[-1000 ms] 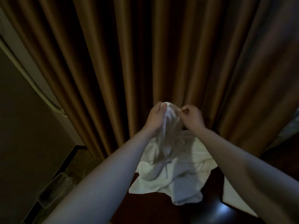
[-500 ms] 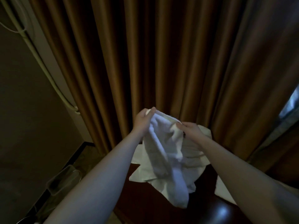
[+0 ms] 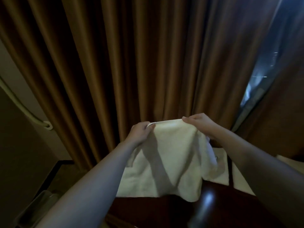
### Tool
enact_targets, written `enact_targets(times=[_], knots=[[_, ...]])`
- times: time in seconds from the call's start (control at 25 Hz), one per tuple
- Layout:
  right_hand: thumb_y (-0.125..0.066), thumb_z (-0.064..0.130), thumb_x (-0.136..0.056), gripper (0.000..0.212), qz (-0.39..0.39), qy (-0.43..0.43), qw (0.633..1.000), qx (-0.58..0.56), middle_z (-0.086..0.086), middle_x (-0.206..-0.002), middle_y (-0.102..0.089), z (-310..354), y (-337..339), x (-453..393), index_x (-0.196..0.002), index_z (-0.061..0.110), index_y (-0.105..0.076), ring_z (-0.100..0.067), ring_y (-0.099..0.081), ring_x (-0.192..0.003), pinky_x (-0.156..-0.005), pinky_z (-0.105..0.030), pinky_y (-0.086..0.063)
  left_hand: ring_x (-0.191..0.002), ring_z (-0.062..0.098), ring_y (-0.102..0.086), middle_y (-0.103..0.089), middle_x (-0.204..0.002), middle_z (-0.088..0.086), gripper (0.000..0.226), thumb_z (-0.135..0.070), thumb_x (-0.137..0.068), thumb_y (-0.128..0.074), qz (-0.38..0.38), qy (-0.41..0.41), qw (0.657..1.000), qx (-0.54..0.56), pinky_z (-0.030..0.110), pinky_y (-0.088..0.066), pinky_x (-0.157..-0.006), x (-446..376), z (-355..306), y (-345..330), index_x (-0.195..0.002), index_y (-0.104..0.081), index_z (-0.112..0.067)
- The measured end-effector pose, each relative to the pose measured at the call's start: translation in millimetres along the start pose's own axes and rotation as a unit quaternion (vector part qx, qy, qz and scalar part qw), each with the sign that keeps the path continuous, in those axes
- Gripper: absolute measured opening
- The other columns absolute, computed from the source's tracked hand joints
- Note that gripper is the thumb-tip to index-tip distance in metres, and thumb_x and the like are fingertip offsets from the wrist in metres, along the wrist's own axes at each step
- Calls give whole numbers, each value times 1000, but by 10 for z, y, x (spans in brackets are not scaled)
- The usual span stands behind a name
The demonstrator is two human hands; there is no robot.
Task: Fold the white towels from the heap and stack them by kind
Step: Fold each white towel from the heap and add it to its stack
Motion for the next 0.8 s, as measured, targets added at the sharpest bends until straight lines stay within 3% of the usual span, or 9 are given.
enact_targets(times=[0.08,0.16,0.28,0.36,0.44,0.52,0.6,0.68,0.8], knots=[[-58,43,-91,37,-34,-15,999,12,-7,-84,-73,-73,43,259,-86,10,-73,-19,-71,-83,-72,-29,-54,-90,27,-59,-65,-93,6,25,-24,-96,-41,27,-12,985,-168,36,-44,-73,90,-94,-30,-94,-65,-14],[-61,41,-90,39,-73,-29,997,25,-15,-85,-71,-192,104,530,-85,5,-72,-27,-70,-83,-74,-35,-56,-90,28,-61,-64,-96,5,23,-15,-91,-41,61,-1,978,-199,37,-51,-74,248,-164,-146,-97,-63,-15],[-67,40,-86,36,-88,-37,994,58,-15,-79,-68,-432,271,982,-78,5,-71,-26,-66,-74,-66,-33,-54,-75,27,-67,-65,-90,8,27,-4,-90,-41,88,59,994,-15,36,-58,-61,443,-249,-490,-94,-65,-15],[-70,38,-84,31,-89,-78,985,123,-8,-77,-65,-680,436,1255,-79,7,-70,-18,-62,-72,-60,-26,-46,-72,26,-68,-65,-88,11,26,-2,-92,-42,87,82,984,134,32,-58,-53,511,-406,-709,-88,-66,-12],[-69,36,-85,34,-77,-128,971,188,-6,-76,-61,-960,596,1516,-84,2,-70,-15,-56,-69,-58,-25,-40,-81,24,-66,-64,-91,10,25,2,-92,-44,114,82,966,219,29,-57,-55,584,-617,-874,-88,-67,-8],[-66,38,-87,36,-96,-176,953,225,-5,-75,-61,-1229,752,1794,-83,3,-70,-13,-54,-65,-58,-24,-40,-88,25,-63,-61,-95,11,27,8,-93,-42,191,84,945,253,33,-61,-64,637,-800,-1050,-93,-67,-2],[-62,45,-88,39,-141,-220,933,246,-4,-74,-59,-1431,905,2093,-79,8,-67,-12,-53,-63,-55,-24,-40,-93,27,-64,-61,-100,13,28,13,-88,-45,276,55,934,219,36,-61,-71,690,-983,-1220,-96,-67,-3],[-62,47,-88,40,-185,-245,933,188,-7,-79,-58,-1620,1045,2325,-82,8,-65,-16,-54,-63,-49,-23,-40,-92,22,-63,-64,-96,7,29,11,-79,-59,310,-39,946,89,35,-59,-76,716,-1156,-1358,-93,-68,-13],[-67,42,-86,46,-247,-249,935,48,-11,-108,-58,-1840,1272,2586,-110,3,-64,-25,-62,-83,-46,-27,-51,-84,20,-62,-65,-88,4,25,5,-76,-64,269,-157,948,-64,32,-54,-71,783,-1447,-1551,-85,-68,-18]])
Point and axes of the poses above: each hand's wrist, its own x-axis away from the middle knuckle, its own y-axis out of the back of the hand, z = x × y, the point moved 2 cm from there along -x, towards the middle knuckle
